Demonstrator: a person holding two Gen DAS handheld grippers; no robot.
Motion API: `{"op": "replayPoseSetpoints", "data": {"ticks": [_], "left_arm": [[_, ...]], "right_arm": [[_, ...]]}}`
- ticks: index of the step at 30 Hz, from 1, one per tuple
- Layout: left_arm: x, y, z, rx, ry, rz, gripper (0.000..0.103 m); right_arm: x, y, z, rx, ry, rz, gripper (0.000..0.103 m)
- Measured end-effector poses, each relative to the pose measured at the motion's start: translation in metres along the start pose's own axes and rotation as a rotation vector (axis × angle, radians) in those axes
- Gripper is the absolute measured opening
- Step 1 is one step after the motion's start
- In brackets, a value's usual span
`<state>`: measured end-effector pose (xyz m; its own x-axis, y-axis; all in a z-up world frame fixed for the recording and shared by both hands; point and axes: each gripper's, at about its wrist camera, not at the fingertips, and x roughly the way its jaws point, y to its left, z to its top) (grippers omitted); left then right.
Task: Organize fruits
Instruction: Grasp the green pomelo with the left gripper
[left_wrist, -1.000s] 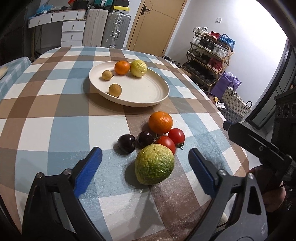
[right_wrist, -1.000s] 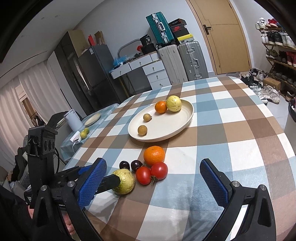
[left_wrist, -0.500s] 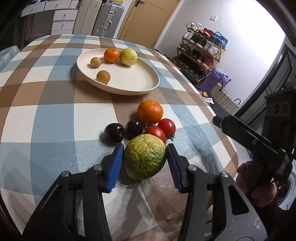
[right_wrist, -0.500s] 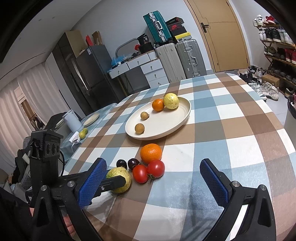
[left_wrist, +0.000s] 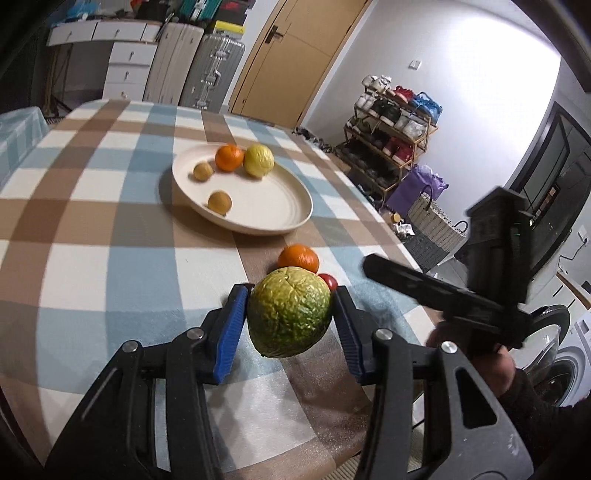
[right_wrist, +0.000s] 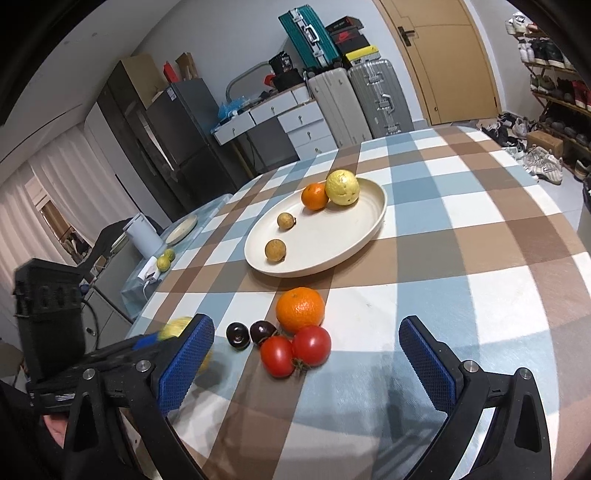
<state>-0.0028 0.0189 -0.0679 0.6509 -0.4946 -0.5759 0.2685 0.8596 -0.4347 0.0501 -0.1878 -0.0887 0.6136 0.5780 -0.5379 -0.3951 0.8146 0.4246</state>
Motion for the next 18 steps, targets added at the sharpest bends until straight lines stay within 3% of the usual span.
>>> {"op": "replayPoseSetpoints", "data": {"ticks": [9, 14, 18], "left_arm": [[-0.018, 0.015, 0.003, -0.025, -0.015, 0.009, 0.044], [-0.02, 0.022, 0.002, -0.046, -0.011, 0.009, 0.044], [-0.02, 0.026, 0.005, -0.053, -0.013, 0.013, 0.044]], "right_arm": [[0.041, 0.008, 0.011, -0.027, 0.078, 0.005, 0.097], [0.058, 0.007, 0.016, -0.017, 0.108, 0.012, 0.088], [0.068, 0.008, 0.018, -0.019, 0.136, 0.013, 0.071]]}}
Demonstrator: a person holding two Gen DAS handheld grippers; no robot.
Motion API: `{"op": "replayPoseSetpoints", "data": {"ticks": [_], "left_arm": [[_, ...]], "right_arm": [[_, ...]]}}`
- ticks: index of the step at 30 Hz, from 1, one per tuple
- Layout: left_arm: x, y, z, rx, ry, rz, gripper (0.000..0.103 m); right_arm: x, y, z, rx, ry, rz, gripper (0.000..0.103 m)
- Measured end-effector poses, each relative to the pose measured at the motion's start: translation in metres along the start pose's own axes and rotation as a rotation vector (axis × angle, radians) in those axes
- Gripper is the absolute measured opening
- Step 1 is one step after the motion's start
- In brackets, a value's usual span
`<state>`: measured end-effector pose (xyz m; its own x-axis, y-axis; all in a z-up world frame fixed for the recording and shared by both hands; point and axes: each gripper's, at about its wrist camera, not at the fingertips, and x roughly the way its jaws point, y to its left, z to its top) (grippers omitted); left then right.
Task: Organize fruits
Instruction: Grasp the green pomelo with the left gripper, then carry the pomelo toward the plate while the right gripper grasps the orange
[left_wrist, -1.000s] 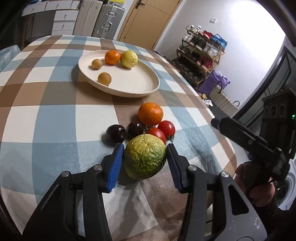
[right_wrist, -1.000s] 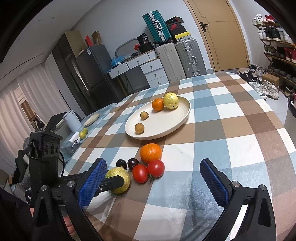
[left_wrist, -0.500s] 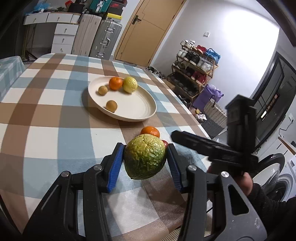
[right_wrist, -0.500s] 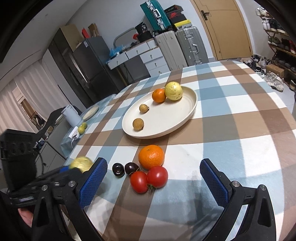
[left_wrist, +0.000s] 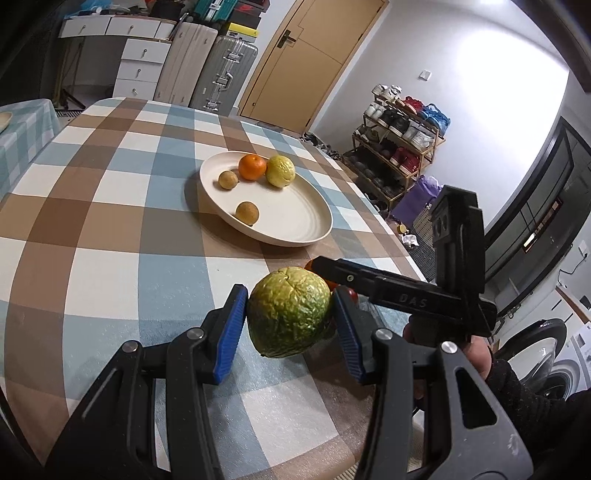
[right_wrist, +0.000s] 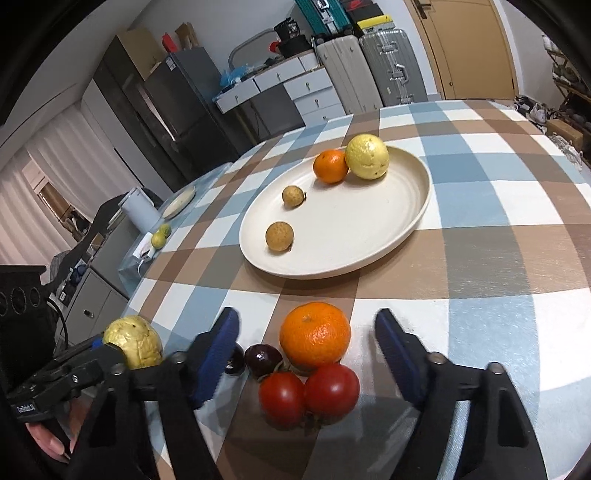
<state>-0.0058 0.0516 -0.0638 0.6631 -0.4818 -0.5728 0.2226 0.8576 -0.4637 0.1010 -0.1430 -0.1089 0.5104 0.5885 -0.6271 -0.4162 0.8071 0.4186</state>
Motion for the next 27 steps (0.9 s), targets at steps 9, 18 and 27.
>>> {"op": "replayPoseSetpoints", "data": {"ticks": [9, 18, 27], "left_arm": [[0.011, 0.009, 0.019, -0.004, -0.002, 0.03, 0.044], [0.034, 0.018, 0.05, -0.003, 0.004, 0.037, 0.044], [0.065, 0.022, 0.091, 0.027, 0.005, 0.05, 0.044]], "right_arm": [[0.006, -0.005, -0.001, 0.017, 0.024, 0.001, 0.042], [-0.014, -0.017, 0.002, 0.06, -0.064, 0.084, 0.042], [-0.032, -0.018, 0.022, 0.031, -0.127, 0.133, 0.042]]}}
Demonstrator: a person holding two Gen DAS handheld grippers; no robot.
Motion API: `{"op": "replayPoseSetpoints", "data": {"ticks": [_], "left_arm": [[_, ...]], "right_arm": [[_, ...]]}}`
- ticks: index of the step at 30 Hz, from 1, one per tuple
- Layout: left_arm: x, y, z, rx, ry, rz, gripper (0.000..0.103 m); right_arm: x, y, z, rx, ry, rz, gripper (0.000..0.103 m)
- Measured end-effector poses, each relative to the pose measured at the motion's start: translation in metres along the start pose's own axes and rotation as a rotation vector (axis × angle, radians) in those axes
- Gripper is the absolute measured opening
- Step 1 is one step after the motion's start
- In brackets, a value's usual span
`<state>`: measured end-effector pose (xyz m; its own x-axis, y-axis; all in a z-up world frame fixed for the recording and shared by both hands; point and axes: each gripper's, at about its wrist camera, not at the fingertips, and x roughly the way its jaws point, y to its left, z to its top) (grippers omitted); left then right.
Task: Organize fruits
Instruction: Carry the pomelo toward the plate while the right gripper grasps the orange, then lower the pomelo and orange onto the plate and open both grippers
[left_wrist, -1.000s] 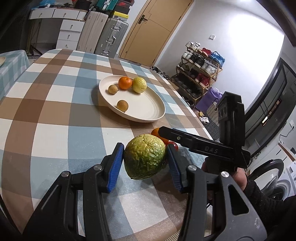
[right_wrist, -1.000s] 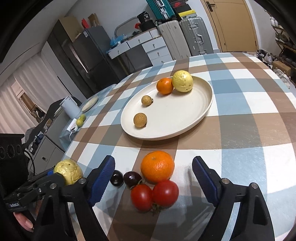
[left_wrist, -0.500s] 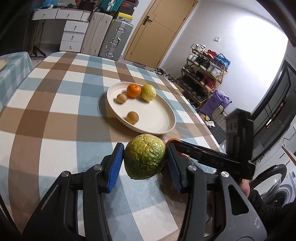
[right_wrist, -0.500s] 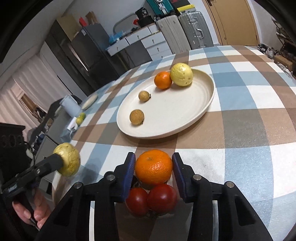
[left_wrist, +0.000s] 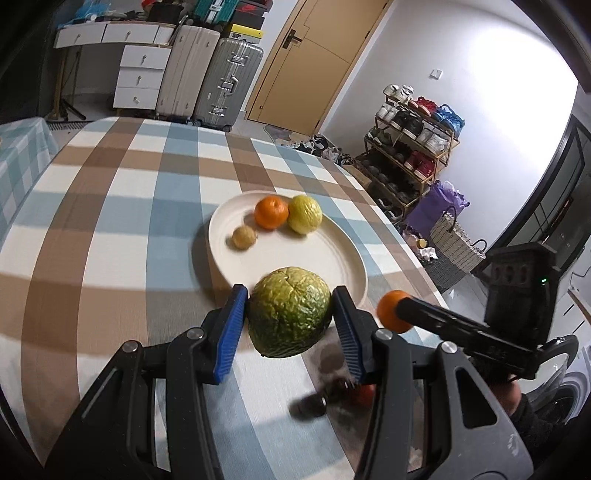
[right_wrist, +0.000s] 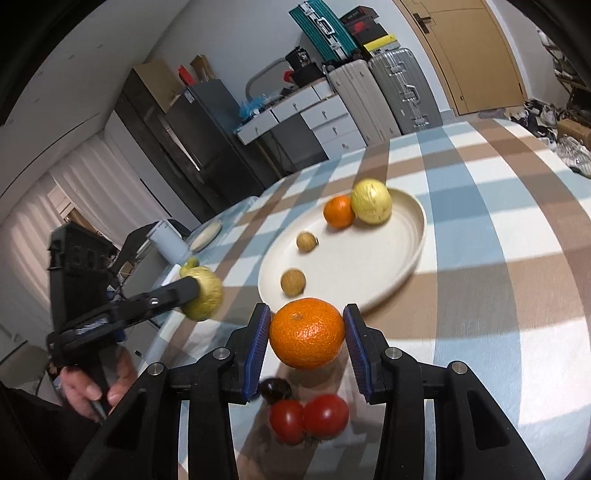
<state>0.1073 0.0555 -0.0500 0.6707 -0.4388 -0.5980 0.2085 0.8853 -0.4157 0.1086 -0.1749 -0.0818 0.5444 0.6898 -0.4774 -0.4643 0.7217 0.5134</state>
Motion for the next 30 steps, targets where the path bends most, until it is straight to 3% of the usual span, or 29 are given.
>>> {"op": "replayPoseSetpoints", "data": {"ticks": [9, 14, 20, 30], "left_arm": [[0.042, 0.008, 0.058, 0.024, 0.013, -0.039, 0.044], [0.082, 0.016, 0.081, 0.04, 0.077, -0.056, 0.044], [0.121, 0.02, 0.084, 0.05, 0.14, -0.067, 0.044], [0.148, 0.022, 0.085, 0.046, 0.158, -0.076, 0.045]], "right_arm": [[0.023, 0.003, 0.052, -0.065, 0.009, 0.007, 0.042], [0.049, 0.0, 0.072, -0.092, 0.041, -0.004, 0.042], [0.077, -0.024, 0.088, -0.011, 0.078, -0.007, 0.042], [0.102, -0.047, 0.093, 0.067, 0.111, -0.016, 0.042]]}}
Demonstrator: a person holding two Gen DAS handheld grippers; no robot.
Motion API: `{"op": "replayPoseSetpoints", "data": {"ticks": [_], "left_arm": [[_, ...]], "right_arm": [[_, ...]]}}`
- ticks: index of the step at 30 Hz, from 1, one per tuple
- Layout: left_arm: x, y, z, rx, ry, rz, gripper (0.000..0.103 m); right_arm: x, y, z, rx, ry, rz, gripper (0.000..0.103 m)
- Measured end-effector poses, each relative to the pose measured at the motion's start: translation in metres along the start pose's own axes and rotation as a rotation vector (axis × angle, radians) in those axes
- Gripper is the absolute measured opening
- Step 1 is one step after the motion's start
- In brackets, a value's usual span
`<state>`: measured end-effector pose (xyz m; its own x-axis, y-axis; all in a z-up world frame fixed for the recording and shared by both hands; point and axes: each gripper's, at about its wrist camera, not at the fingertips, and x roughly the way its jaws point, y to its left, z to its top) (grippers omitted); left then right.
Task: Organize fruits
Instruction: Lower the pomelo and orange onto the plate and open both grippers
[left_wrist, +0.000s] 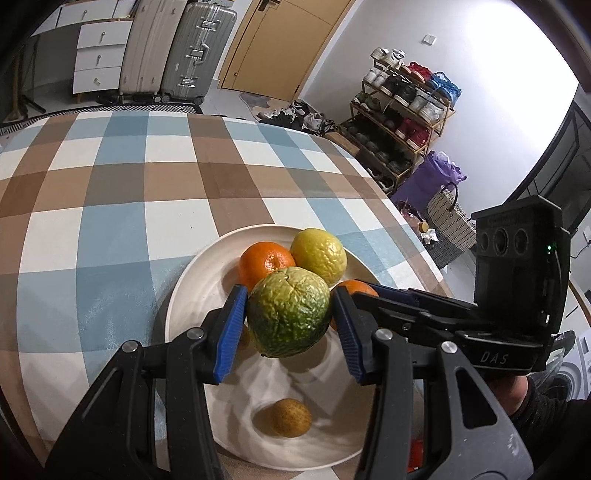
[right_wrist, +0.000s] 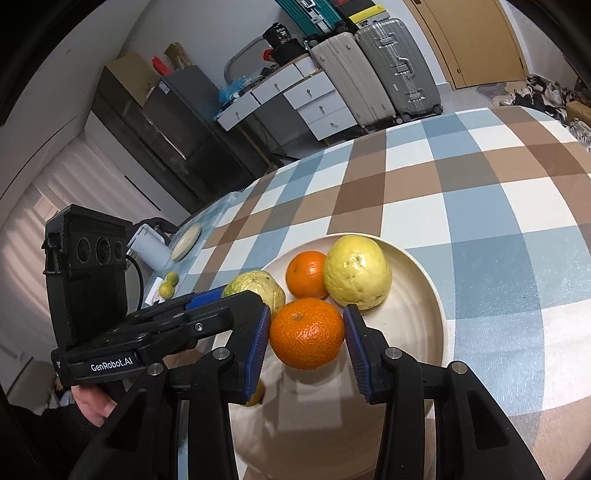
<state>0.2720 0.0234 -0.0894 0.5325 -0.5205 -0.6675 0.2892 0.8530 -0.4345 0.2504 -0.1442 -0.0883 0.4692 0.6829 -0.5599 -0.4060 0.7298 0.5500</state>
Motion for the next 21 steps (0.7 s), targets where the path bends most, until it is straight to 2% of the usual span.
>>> {"op": "replayPoseSetpoints", "data": {"ticks": [3, 7, 10, 13, 15, 18, 21], "left_arm": [[0.005, 0.002, 0.0, 0.001, 0.009, 0.028, 0.045], [0.004, 0.005, 0.0, -0.019, 0.005, 0.001, 0.045], [-0.003, 0.002, 0.0, -0.006, -0.018, 0.011, 0.045], [-0.012, -0.003, 0.002, -0.005, -0.039, 0.028, 0.047], [-0.02, -0.006, 0.001, -0.006, -0.053, 0.038, 0.054], [-0.034, -0.014, 0.0, 0.004, -0.073, 0.054, 0.057], [-0.048, -0.025, -0.003, 0.022, -0.089, 0.079, 0.062]], "right_arm": [[0.004, -0.001, 0.0, 0.006, 0.004, -0.002, 0.042], [0.006, -0.001, 0.0, 0.02, 0.003, -0.012, 0.043], [-0.002, 0.0, 0.003, 0.032, -0.034, 0.008, 0.05], [-0.011, 0.002, 0.005, 0.034, -0.062, 0.012, 0.051], [-0.017, 0.004, 0.005, 0.031, -0.074, 0.008, 0.053], [-0.031, 0.006, 0.003, 0.039, -0.097, 0.009, 0.062], [-0.044, 0.008, 0.0, 0.042, -0.123, 0.001, 0.066]]}}
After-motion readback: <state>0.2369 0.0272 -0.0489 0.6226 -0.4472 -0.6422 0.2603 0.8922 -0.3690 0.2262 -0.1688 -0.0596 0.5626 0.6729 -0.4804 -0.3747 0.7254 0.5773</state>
